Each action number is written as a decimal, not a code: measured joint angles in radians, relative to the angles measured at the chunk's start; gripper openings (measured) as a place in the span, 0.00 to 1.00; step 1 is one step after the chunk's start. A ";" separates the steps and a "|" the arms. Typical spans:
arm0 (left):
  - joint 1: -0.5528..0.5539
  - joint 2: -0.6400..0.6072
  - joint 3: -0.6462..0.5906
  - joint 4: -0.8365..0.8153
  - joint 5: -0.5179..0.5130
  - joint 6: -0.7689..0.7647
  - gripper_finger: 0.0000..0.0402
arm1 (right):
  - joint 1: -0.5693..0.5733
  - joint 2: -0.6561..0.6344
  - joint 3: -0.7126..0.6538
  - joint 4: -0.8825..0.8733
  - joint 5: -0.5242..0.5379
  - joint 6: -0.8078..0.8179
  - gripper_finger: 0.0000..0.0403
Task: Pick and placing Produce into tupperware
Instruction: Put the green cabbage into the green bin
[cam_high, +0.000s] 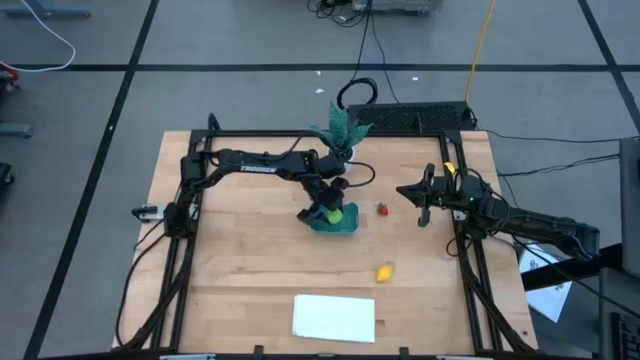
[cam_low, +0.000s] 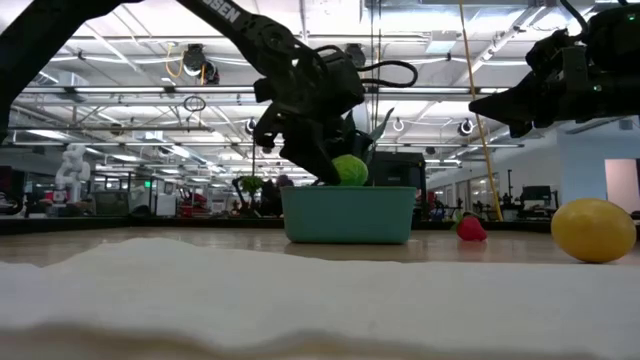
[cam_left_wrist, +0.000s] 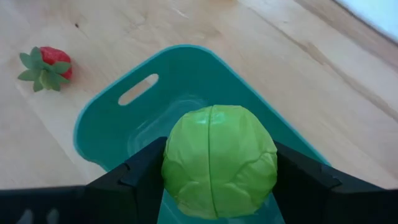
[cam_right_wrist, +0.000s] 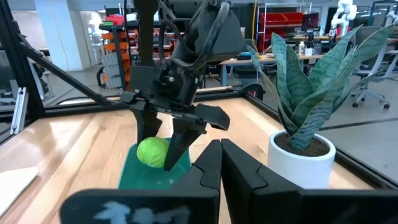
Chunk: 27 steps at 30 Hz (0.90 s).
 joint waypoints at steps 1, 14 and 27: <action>0.000 0.000 0.000 -0.001 0.000 -0.009 0.59 | 0.000 0.000 0.000 0.000 0.000 0.000 0.00; -0.003 0.019 0.000 -0.044 -0.016 -0.006 0.59 | 0.000 0.000 0.000 0.001 0.000 0.000 0.00; -0.011 0.045 0.000 -0.071 -0.079 0.036 0.59 | 0.000 0.003 0.000 0.001 0.000 0.000 0.00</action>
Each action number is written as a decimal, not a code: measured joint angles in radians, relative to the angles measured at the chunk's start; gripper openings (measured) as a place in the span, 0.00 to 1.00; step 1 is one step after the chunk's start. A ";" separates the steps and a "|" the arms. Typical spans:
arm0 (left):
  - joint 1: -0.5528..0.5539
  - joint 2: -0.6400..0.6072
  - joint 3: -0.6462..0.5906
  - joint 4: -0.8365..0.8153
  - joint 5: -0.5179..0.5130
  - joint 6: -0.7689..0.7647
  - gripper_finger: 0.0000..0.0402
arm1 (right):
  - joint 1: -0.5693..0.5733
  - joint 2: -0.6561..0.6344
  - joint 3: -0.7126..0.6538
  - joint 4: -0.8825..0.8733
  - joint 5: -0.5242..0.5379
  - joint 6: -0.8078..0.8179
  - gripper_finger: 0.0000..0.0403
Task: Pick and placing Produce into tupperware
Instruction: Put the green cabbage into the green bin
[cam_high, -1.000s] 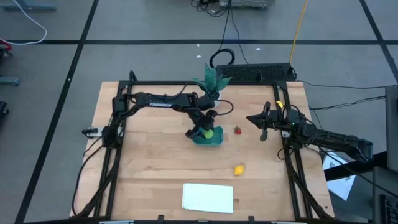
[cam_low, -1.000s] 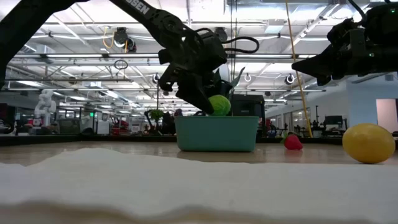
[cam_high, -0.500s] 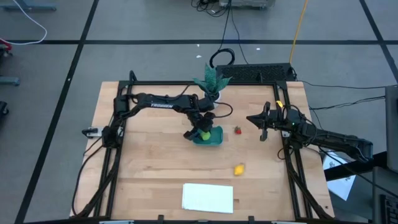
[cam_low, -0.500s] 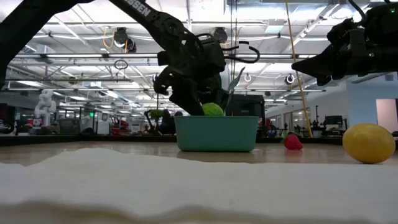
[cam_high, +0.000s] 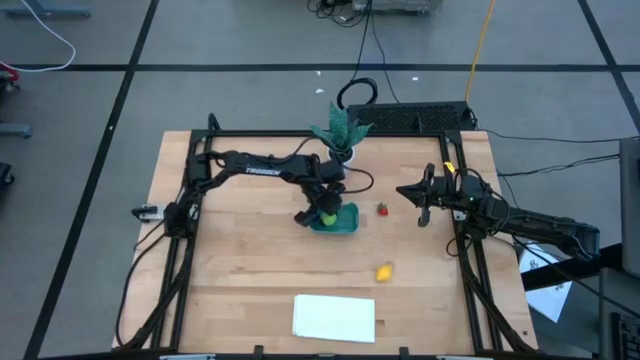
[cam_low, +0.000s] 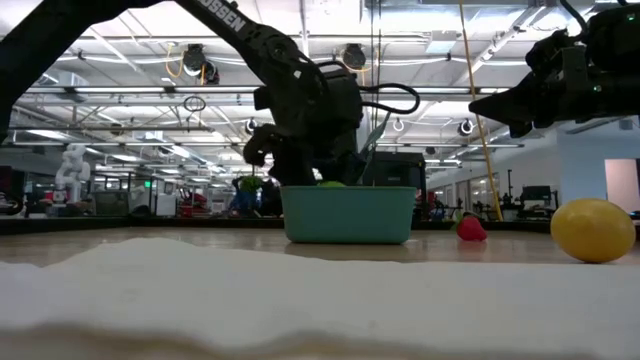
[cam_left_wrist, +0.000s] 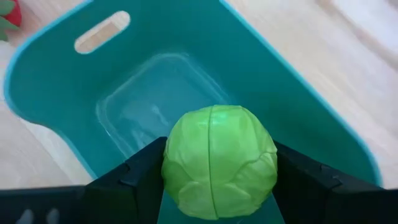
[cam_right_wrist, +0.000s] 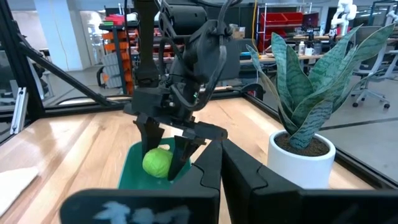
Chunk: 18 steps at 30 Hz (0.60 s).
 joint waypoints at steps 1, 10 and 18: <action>-0.002 0.000 0.000 0.000 -0.012 0.009 0.59 | 0.000 0.000 0.000 0.000 0.000 0.000 0.00; -0.012 0.000 0.000 0.000 -0.047 0.064 0.59 | 0.000 0.000 0.000 0.000 0.000 0.000 0.00; -0.012 0.000 0.000 0.000 -0.023 -0.022 0.59 | 0.000 0.000 0.000 0.000 0.000 0.000 0.00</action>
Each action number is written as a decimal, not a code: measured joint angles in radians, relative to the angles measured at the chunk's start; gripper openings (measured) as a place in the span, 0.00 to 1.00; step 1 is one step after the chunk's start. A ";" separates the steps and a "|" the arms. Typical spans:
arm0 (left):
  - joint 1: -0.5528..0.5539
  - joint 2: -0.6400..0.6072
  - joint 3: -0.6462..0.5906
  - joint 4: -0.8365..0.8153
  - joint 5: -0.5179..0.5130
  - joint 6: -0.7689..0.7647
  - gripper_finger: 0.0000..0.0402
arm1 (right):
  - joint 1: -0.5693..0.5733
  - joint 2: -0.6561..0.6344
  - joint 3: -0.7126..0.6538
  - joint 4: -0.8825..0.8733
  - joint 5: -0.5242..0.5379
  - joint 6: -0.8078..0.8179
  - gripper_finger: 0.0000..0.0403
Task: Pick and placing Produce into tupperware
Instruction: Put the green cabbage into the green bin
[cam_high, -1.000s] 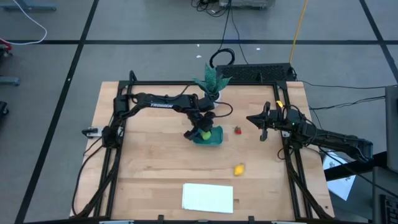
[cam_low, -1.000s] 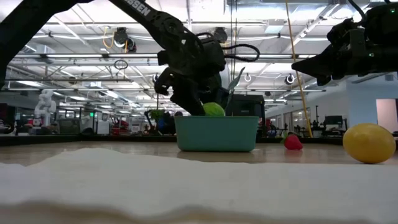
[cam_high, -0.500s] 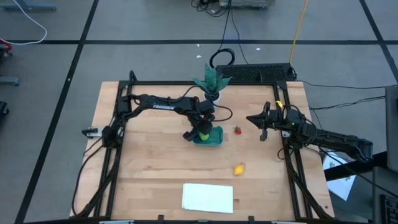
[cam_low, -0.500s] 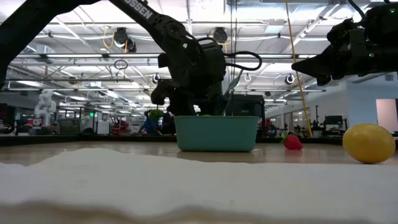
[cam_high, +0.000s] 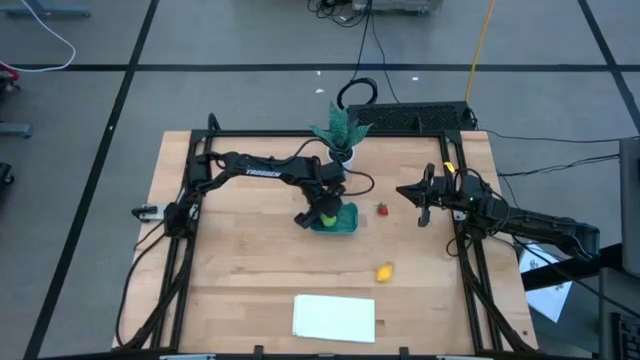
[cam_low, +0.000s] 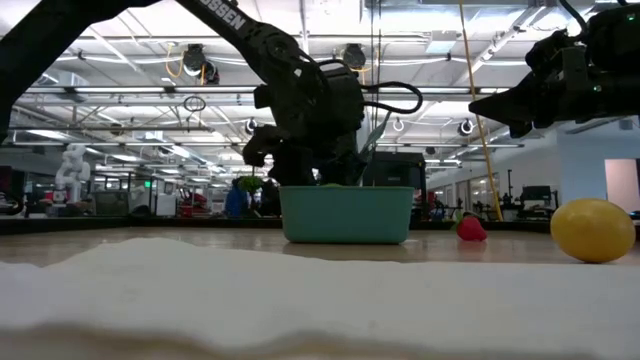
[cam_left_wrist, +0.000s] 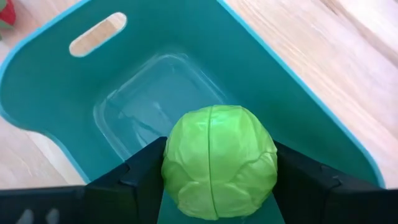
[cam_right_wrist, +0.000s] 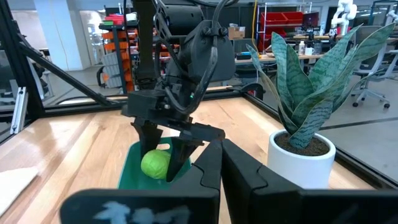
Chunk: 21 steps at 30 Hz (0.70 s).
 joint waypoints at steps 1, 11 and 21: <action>0.000 0.000 0.000 0.000 0.000 -0.016 0.59 | 0.000 0.000 0.000 0.000 0.000 0.000 0.00; -0.002 0.000 0.000 -0.029 0.000 -0.120 0.59 | 0.000 0.000 0.000 0.021 0.000 0.000 0.00; 0.006 0.000 0.000 -0.026 -0.008 -0.170 0.59 | 0.000 0.000 0.000 0.031 0.000 0.000 0.00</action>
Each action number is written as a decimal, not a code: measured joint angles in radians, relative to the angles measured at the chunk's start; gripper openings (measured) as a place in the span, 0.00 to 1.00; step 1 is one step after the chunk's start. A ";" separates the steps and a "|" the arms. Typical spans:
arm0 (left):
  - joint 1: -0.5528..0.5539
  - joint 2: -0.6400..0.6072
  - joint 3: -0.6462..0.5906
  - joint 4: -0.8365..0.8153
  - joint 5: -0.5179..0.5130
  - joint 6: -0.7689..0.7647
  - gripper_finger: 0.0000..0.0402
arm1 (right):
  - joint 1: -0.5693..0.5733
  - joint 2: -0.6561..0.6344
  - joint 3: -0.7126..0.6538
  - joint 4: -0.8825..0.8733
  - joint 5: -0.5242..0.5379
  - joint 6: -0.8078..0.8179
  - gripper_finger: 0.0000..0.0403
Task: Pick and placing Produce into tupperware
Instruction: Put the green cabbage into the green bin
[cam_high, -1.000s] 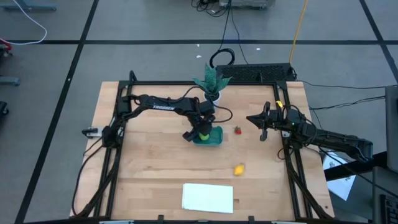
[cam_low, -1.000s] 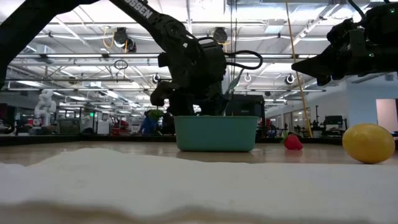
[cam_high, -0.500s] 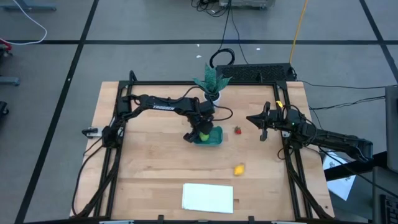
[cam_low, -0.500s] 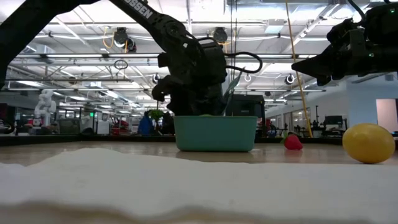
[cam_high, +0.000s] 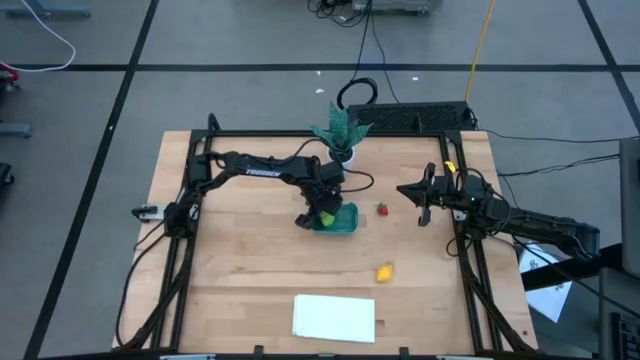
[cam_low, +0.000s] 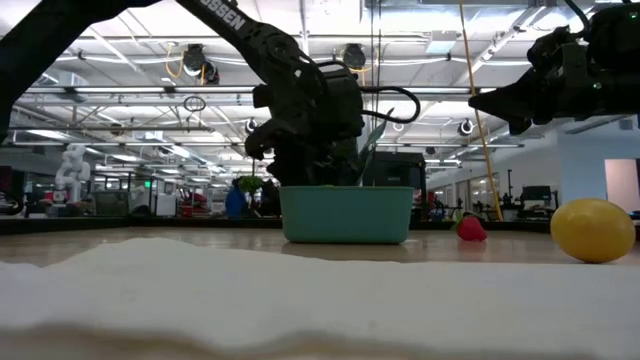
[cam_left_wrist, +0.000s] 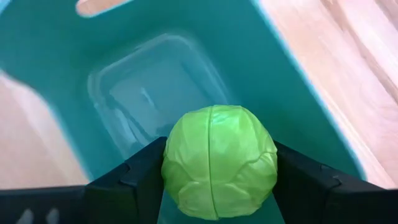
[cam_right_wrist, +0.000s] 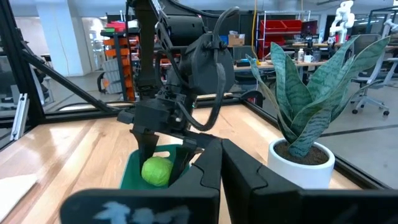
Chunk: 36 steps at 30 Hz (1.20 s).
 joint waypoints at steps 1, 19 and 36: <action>0.002 0.000 0.000 0.002 -0.005 -0.006 0.59 | 0.000 0.000 0.000 0.000 0.000 0.000 0.00; -0.005 0.000 0.000 0.012 -0.070 -0.087 0.60 | 0.000 0.000 0.000 -0.001 0.000 0.000 0.00; -0.036 0.000 0.000 0.004 -0.070 -0.002 0.60 | 0.000 0.000 0.000 -0.002 0.000 0.000 0.00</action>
